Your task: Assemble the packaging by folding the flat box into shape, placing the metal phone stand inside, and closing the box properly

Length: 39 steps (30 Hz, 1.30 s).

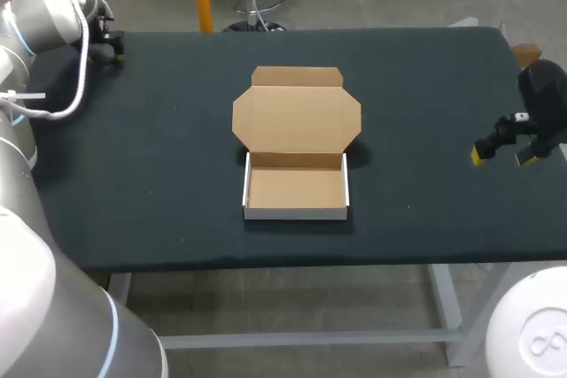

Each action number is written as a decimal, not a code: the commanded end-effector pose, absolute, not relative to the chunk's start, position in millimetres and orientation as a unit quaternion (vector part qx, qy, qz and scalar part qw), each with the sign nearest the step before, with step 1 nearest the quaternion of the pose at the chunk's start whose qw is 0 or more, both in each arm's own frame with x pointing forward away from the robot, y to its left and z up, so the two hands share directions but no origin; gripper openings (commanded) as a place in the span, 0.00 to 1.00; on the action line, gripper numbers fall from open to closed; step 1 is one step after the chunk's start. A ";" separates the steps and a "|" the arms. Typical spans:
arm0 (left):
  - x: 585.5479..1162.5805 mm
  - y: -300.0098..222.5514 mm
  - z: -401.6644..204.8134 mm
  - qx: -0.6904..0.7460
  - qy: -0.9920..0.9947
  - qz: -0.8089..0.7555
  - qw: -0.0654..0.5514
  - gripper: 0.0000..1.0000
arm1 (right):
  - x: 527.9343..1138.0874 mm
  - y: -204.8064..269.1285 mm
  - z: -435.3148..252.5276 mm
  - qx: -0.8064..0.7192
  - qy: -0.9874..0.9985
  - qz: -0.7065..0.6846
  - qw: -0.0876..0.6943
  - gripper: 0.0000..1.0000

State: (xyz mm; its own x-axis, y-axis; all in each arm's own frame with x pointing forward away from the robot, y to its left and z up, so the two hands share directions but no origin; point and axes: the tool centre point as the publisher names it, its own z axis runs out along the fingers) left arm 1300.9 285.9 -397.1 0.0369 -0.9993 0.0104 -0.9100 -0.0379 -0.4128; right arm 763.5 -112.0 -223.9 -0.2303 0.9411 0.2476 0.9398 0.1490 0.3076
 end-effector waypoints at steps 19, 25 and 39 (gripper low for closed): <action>1290.8 292.5 -384.8 -0.722 0.688 -0.051 0.046 0.00 | 762.7 -112.5 -221.5 0.620 0.759 0.200 -0.001 1.00; 1268.6 291.4 -373.6 -0.718 0.691 -0.062 0.051 0.00 | 762.7 -112.5 -221.5 0.620 0.759 0.200 -0.001 1.00; 1205.2 274.7 -344.1 -0.697 0.706 -0.108 0.063 0.00 | 768.1 -105.9 -212.5 0.534 0.810 0.240 0.041 1.00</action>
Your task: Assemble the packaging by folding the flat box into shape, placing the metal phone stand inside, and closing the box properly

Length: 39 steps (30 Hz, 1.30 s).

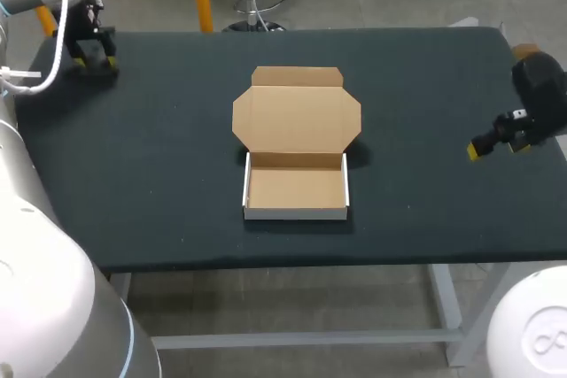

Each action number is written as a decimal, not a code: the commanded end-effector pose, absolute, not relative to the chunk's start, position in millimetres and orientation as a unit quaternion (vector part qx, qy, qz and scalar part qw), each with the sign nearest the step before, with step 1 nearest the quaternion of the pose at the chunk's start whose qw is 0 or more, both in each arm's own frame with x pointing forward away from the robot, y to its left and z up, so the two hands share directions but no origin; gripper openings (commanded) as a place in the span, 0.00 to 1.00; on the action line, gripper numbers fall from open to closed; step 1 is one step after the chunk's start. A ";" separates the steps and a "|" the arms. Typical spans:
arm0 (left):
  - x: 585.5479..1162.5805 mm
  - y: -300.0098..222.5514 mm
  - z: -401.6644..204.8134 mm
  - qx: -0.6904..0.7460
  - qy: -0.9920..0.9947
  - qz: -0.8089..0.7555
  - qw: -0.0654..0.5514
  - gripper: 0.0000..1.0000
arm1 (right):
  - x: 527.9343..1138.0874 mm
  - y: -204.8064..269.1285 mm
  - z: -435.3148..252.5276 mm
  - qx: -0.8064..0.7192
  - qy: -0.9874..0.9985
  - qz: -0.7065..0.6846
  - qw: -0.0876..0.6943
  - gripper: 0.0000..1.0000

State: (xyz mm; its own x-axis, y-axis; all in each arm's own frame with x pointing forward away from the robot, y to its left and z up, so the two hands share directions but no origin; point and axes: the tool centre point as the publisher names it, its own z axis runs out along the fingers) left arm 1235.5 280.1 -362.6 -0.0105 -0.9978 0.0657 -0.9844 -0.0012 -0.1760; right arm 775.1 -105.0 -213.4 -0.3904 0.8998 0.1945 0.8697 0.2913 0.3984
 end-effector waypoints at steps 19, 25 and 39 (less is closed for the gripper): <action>1117.8 242.0 -302.2 -0.649 0.736 -0.175 0.080 0.00 | 744.6 -86.7 -227.8 0.315 0.899 0.300 -0.051 1.00; 1095.3 232.1 -292.9 -0.626 0.753 -0.184 0.080 0.00 | 739.8 -84.0 -232.2 0.290 0.906 0.297 -0.077 1.00; 1091.7 231.1 -291.9 -0.623 0.756 -0.185 0.078 0.00 | 739.8 -84.0 -232.2 0.290 0.906 0.297 -0.077 1.00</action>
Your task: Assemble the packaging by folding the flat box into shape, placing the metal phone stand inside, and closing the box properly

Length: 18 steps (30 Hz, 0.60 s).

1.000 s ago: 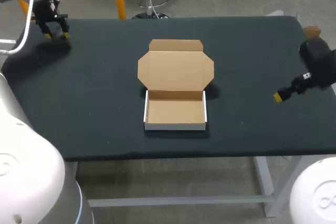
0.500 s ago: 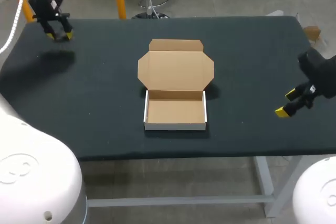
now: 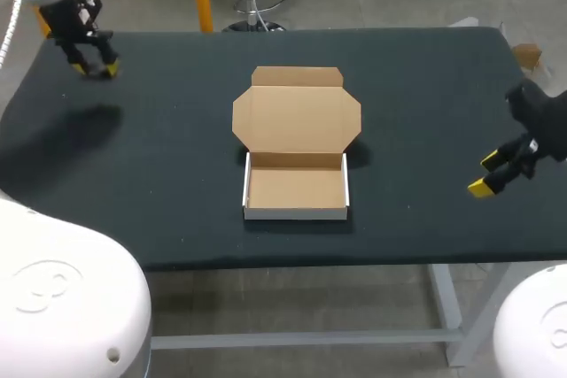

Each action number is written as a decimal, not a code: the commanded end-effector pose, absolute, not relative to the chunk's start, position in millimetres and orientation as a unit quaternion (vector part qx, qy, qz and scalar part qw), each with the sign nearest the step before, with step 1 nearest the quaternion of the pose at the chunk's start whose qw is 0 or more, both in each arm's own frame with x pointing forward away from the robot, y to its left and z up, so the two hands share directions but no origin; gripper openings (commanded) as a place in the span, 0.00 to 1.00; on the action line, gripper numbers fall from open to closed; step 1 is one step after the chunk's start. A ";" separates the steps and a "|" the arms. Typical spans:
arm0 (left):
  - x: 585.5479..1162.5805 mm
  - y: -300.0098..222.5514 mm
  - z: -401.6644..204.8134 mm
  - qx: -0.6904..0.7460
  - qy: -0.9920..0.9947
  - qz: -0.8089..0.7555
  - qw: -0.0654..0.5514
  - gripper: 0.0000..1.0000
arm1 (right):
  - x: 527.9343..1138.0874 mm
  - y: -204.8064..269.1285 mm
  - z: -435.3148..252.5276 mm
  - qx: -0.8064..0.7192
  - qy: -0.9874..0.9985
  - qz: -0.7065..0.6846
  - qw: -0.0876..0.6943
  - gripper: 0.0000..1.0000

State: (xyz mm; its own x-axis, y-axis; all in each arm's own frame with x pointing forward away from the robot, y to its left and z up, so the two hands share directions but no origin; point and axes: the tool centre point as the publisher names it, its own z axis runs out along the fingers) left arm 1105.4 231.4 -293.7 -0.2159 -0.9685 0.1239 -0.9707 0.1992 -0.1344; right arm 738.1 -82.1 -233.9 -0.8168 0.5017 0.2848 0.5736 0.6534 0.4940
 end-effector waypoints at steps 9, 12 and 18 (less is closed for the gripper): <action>1074.6 204.7 -284.4 0.599 -0.768 0.208 -0.092 0.00 | 739.9 -79.4 -233.1 -0.281 -0.909 -0.297 0.075 1.00; 1062.8 192.0 -280.2 0.590 -0.773 0.212 -0.102 0.00 | 738.8 -73.0 -235.8 -0.255 -0.916 -0.301 0.073 1.00; 1036.9 169.6 -274.8 0.569 -0.784 0.218 -0.120 0.00 | 736.8 -64.9 -243.9 -0.212 -0.930 -0.294 0.068 1.00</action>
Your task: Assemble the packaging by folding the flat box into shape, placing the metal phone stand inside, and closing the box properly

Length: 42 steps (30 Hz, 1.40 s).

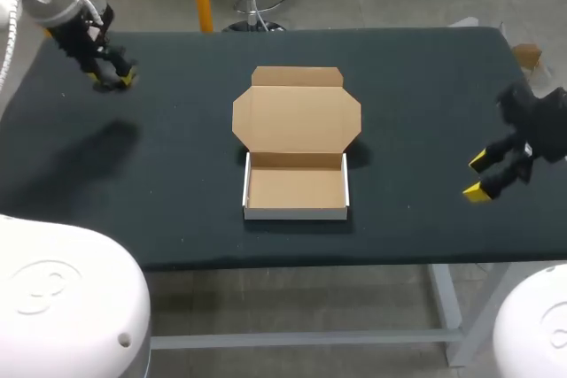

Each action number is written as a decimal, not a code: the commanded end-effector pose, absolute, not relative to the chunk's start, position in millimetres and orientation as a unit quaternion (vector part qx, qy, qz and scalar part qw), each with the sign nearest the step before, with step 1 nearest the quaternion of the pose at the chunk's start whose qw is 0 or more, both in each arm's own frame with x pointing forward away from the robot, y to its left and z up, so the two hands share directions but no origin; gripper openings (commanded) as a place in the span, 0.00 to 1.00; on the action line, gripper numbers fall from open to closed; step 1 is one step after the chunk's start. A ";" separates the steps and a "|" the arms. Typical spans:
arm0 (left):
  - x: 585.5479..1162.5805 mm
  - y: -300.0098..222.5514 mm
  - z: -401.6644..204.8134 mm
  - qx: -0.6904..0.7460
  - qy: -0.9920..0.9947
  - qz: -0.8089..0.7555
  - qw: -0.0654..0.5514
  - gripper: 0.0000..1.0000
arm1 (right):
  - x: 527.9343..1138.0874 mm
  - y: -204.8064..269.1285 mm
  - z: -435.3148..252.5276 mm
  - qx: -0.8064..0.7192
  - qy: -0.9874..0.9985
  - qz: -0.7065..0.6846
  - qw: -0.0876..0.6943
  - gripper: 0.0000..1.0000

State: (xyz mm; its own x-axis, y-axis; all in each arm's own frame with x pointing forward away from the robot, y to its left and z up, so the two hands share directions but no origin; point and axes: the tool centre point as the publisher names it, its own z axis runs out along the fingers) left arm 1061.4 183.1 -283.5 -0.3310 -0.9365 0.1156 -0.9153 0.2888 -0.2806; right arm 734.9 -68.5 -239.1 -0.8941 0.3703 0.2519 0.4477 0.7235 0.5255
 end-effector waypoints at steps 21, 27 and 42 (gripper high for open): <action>978.0 108.6 -261.2 -0.513 0.809 -0.249 0.142 0.00 | 752.8 -43.0 -288.8 -0.196 -0.939 -0.281 0.018 1.00; 970.1 97.9 -259.4 -0.507 0.811 -0.256 0.142 0.00 | 754.7 -40.6 -293.3 -0.191 -0.939 -0.284 0.006 1.00; 942.9 43.3 -253.9 -0.458 0.839 -0.263 0.131 0.00 | 754.7 -40.6 -293.3 -0.191 -0.939 -0.284 0.006 1.00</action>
